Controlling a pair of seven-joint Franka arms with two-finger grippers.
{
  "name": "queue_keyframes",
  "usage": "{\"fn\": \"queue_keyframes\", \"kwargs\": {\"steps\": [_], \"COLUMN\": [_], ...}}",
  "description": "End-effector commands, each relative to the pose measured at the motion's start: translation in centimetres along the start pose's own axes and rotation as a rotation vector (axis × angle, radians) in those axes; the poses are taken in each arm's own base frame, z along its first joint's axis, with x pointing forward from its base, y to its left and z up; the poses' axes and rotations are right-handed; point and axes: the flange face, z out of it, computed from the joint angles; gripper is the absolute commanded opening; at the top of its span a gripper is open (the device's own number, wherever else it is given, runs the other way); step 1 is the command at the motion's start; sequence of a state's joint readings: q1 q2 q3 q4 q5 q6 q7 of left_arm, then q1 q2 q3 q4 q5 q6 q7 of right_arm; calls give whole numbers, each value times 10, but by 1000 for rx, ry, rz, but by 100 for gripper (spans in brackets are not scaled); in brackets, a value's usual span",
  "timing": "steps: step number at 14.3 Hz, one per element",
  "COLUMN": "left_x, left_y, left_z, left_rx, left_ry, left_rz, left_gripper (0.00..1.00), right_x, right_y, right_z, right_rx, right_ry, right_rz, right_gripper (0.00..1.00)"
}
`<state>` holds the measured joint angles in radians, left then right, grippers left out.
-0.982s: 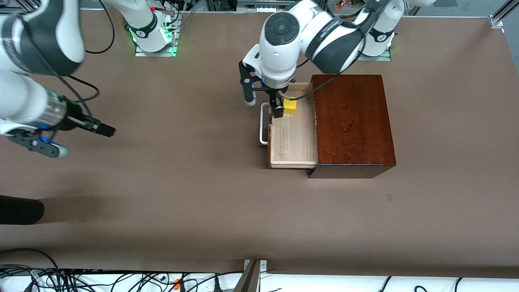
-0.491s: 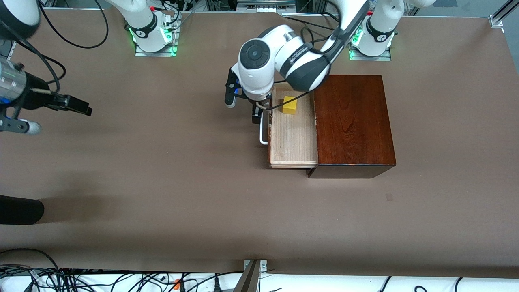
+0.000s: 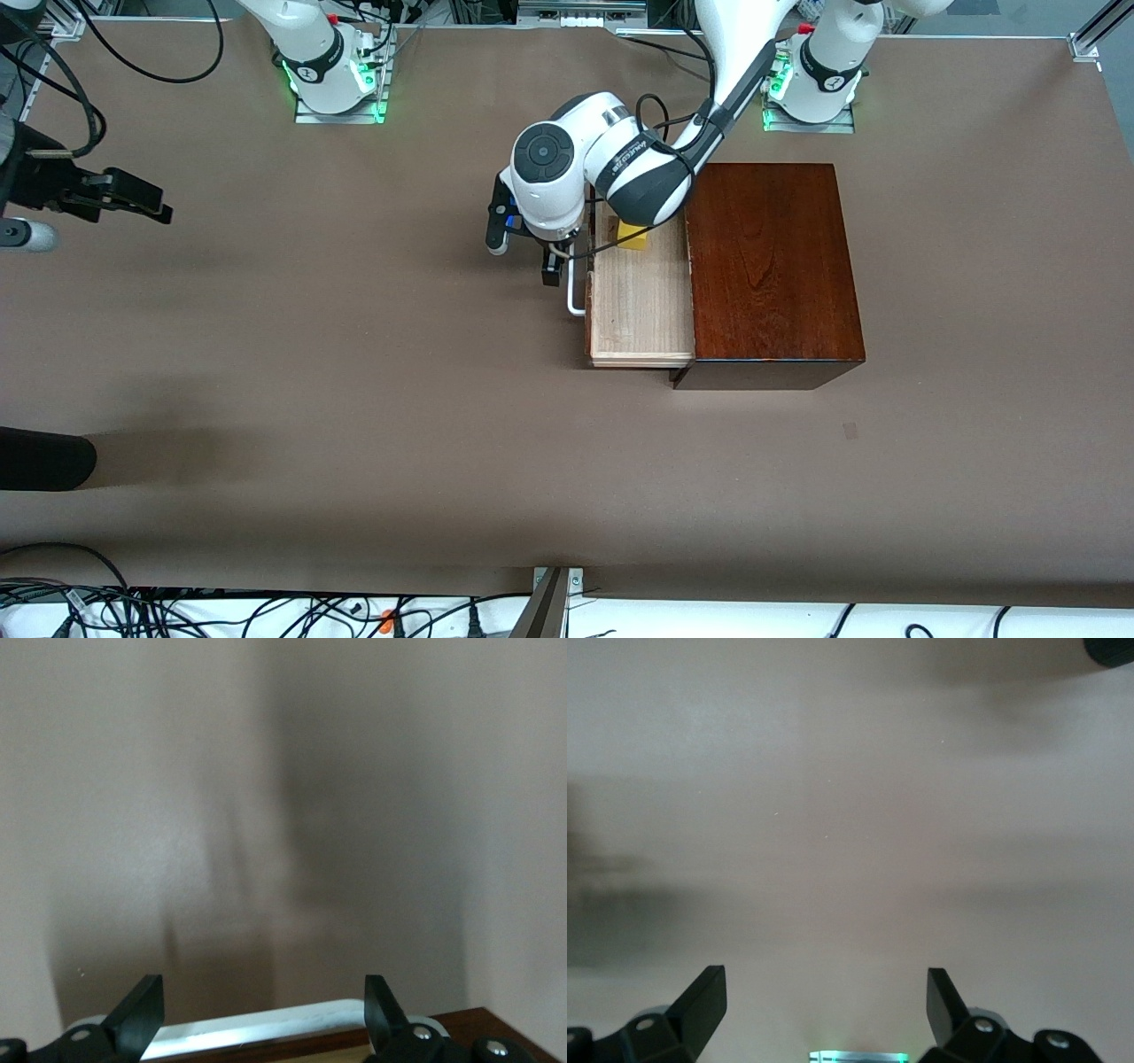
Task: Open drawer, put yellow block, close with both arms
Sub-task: 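Withdraw the right gripper while the left gripper moves to the drawer handle, then push the drawer front with the left gripper into the box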
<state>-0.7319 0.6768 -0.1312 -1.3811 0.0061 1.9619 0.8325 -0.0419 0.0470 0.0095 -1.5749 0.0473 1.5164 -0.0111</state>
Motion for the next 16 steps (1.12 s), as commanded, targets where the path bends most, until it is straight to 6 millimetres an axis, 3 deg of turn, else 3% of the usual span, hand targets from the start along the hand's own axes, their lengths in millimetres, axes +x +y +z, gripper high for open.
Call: {"fn": "queue_keyframes", "kwargs": {"steps": [1,4,9,16], "left_x": [-4,-13,-20,-38], "left_y": [-6,-5,2,9], "left_z": [-11,-13,-20,-9], "left_rx": [27,26,19,-8], "left_ry": [-20,-76,-129,-215], "left_rz": [12,28,39,27], "left_gripper": [100,100,100,100], "right_x": [-18,-25,-28,-26], "right_y": [2,4,5,0], "right_z": [-7,-19,-20,-19], "right_rx": [-15,-32,-33,-33], "right_ry": [22,46,37,20], "right_rz": [-29,-22,-22,-27], "right_gripper": [100,100,100,100]}}
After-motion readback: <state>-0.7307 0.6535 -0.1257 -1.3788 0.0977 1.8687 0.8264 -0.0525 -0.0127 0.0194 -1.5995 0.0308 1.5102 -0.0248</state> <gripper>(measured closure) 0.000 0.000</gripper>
